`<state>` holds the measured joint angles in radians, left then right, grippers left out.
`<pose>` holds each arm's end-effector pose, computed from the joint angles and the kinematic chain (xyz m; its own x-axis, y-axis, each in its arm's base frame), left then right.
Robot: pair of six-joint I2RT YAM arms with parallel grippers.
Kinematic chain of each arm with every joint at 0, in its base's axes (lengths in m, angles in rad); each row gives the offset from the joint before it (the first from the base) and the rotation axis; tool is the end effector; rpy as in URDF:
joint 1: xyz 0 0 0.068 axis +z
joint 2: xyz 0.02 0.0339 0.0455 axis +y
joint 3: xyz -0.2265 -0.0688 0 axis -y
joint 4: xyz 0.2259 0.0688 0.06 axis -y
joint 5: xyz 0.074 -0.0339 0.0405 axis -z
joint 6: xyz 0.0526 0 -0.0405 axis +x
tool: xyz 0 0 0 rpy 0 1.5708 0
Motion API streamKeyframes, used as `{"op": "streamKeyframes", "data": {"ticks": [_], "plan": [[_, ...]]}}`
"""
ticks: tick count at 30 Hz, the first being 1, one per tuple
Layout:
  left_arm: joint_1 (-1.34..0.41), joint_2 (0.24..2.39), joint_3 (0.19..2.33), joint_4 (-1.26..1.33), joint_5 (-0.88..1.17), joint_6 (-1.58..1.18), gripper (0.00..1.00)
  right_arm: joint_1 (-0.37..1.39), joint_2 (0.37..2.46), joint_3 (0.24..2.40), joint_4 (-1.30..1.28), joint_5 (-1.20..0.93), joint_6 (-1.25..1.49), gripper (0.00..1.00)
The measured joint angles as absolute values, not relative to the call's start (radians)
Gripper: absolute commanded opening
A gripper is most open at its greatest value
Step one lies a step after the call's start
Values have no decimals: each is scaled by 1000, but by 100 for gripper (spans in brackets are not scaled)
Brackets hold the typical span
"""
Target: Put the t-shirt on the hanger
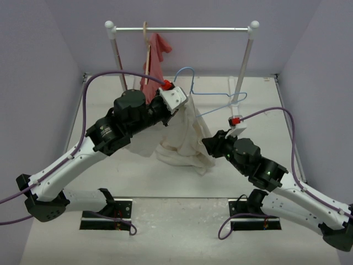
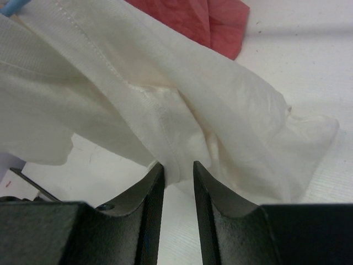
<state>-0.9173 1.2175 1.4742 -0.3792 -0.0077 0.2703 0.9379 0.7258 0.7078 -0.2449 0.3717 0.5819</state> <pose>0.1648 -0.2146 0.4259 0.1392 0.2575 -0.9562 0.7805 0.5658 0.2659 0.1315 0.1470 0.2878 -0.4273 0.2833 -0.8586 -0.3698 0.8118 0.4519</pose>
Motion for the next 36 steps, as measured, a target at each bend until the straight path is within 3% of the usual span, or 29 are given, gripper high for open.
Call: {"op": "streamKeyframes", "data": {"ticks": [13, 20, 29, 36], "plan": [[-917, 1219, 1474, -374, 19, 253, 0, 938, 932, 791, -276, 427, 582, 27], [-917, 1219, 1474, -372, 23, 246, 0, 938, 945, 816, -277, 484, 628, 0], [-917, 1219, 1455, -356, 21, 245, 0, 918, 883, 806, -270, 549, 645, 0], [-917, 1210, 1441, -356, 25, 255, 0, 616, 644, 765, -306, 521, 579, 0]]}}
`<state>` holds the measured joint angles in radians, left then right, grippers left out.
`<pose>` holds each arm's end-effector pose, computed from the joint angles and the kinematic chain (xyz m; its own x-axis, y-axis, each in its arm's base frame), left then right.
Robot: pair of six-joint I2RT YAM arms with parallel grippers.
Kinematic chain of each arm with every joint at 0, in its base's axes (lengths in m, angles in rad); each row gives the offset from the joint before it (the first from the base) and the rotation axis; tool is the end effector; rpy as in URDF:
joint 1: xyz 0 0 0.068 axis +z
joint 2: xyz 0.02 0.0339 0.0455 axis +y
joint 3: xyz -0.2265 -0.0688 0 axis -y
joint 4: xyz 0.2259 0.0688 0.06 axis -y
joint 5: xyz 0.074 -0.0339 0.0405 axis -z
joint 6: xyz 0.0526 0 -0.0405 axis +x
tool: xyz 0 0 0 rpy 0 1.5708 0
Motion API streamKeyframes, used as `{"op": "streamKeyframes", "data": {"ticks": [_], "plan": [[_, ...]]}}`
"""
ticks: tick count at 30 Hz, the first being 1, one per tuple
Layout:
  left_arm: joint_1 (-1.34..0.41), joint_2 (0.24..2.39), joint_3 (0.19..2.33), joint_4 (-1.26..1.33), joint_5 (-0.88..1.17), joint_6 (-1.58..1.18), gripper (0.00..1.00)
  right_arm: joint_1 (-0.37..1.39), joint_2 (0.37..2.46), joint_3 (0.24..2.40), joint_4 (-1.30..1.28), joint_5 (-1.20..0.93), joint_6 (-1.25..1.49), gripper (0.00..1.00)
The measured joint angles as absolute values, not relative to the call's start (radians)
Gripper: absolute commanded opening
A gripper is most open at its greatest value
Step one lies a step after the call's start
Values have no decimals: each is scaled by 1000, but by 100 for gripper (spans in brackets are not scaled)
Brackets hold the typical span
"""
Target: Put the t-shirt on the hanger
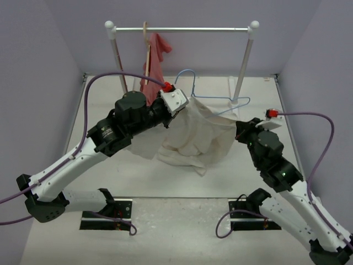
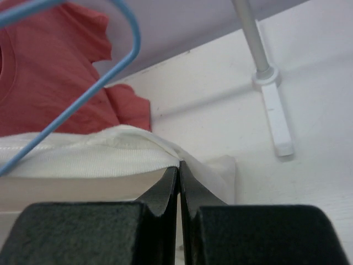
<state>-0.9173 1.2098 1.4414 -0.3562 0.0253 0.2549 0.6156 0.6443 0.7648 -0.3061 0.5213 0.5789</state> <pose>0.1641 -0.2165 0.4199 0.1309 0.2437 -0.9610 0.8019 0.5440 0.2472 0.1568 0.0788 0.3142 -0.1815 0.4528 -0.8730 -0.0022 0.8875 0.4608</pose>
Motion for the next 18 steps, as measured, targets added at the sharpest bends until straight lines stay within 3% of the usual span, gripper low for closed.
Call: {"op": "streamKeyframes", "data": {"ticks": [12, 18], "plan": [[-916, 1168, 1380, -371, 94, 370, 0, 189, 636, 824, -345, 184, 470, 0], [-915, 1135, 1302, -368, 99, 450, 0, 111, 646, 912, -384, 41, 458, 0]]}}
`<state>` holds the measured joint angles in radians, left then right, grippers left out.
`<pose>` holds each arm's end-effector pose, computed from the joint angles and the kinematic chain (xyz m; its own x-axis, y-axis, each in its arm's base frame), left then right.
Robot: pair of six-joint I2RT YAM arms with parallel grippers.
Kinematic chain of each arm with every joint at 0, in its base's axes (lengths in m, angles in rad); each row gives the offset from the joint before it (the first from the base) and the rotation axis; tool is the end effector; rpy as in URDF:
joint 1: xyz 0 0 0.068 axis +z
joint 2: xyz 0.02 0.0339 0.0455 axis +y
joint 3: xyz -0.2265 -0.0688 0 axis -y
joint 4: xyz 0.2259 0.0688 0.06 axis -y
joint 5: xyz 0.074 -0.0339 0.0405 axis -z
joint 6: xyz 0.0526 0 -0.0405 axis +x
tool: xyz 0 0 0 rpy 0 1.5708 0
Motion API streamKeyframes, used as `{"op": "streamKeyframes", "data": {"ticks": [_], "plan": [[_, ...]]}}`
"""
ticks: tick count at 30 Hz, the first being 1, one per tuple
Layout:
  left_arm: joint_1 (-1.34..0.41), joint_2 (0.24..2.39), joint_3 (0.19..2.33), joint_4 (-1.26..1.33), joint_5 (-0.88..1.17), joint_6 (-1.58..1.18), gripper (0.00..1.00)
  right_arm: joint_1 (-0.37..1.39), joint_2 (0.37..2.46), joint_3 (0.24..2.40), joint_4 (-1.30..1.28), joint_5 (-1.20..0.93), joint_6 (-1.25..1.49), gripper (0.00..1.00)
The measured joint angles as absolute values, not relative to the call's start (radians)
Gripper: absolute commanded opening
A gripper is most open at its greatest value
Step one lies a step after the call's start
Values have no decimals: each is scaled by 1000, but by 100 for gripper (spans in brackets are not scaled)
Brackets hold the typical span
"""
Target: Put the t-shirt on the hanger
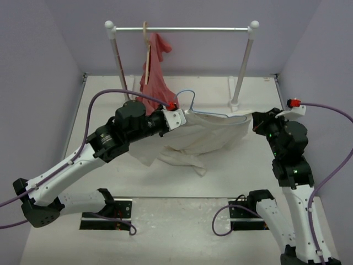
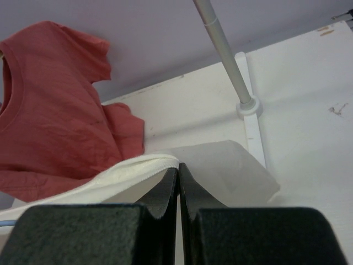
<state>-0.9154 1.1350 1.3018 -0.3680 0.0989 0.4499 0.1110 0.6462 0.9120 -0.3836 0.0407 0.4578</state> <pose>0.1549 -0.2101 0.3903 0.2590 0.3731 -0.8909 0.8165 0.4082 0.4083 0.1663 0.0164 0.3522 -0.1359 0.4292 -0.8929 -0.0116 0.9005 0.4346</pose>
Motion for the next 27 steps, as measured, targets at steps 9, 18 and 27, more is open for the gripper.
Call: {"op": "streamKeyframes", "data": {"ticks": [9, 18, 27], "plan": [[-914, 1232, 1313, -346, 36, 488, 0, 104, 664, 1012, -449, -77, 433, 0], [-904, 1358, 1439, -354, 86, 483, 0, 98, 679, 1110, -555, -232, 424, 0], [-908, 1540, 1814, -404, 333, 467, 0, 132, 896, 1497, -700, -408, 361, 0]]}}
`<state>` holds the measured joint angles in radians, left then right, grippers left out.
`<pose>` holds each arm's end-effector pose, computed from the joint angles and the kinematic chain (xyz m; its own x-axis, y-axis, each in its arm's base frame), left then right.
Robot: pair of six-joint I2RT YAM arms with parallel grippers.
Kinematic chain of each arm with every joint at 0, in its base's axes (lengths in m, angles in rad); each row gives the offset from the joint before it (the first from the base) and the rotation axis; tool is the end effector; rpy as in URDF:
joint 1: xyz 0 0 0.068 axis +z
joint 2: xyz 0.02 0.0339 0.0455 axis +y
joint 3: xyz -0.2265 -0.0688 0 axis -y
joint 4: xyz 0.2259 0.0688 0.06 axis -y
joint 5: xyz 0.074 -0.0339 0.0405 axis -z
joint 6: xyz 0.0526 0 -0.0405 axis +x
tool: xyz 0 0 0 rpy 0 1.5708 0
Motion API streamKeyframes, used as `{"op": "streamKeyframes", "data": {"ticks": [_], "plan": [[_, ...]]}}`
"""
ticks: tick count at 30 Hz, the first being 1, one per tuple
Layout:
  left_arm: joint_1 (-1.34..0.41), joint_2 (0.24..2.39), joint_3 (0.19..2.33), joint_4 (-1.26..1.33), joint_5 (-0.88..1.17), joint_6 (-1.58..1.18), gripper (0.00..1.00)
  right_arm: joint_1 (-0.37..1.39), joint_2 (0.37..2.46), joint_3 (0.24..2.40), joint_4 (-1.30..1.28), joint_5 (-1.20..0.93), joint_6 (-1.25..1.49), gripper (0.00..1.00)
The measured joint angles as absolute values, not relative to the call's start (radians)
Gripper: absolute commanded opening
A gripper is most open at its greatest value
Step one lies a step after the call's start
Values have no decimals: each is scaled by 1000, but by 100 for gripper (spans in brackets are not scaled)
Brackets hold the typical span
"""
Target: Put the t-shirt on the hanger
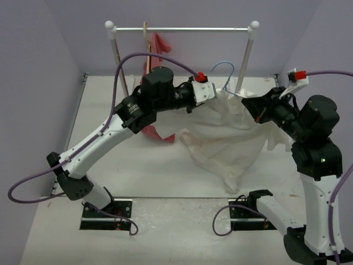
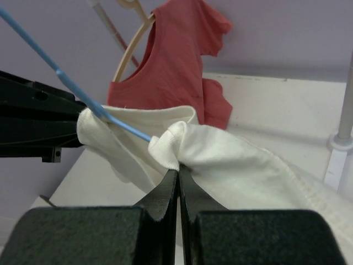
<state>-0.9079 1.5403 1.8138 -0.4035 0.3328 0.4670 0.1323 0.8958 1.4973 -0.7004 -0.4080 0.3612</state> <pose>0.1939 -0.2763 0.4426 0.3539 0.2381 -0.9045 0.8791 0.2454 0.4086 0.1484 0.0408 0.4556 -0.2727 0.2910 -0.9171 -0.4448 0.8071 0.3883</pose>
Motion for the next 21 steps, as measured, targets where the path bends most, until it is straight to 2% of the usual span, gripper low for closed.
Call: {"op": "streamKeyframes", "data": {"ticks": [7, 11, 16, 21], "plan": [[-926, 1552, 1648, -314, 390, 390, 0, 158, 840, 1306, -739, -441, 339, 0], [-937, 1573, 1601, -298, 407, 354, 0, 192, 867, 1299, -758, -458, 332, 24], [-945, 1558, 1577, -262, 411, 340, 0, 214, 806, 1262, -737, -420, 305, 47], [-952, 1518, 1556, -243, 415, 335, 0, 215, 745, 1251, -733, -403, 284, 53]]}}
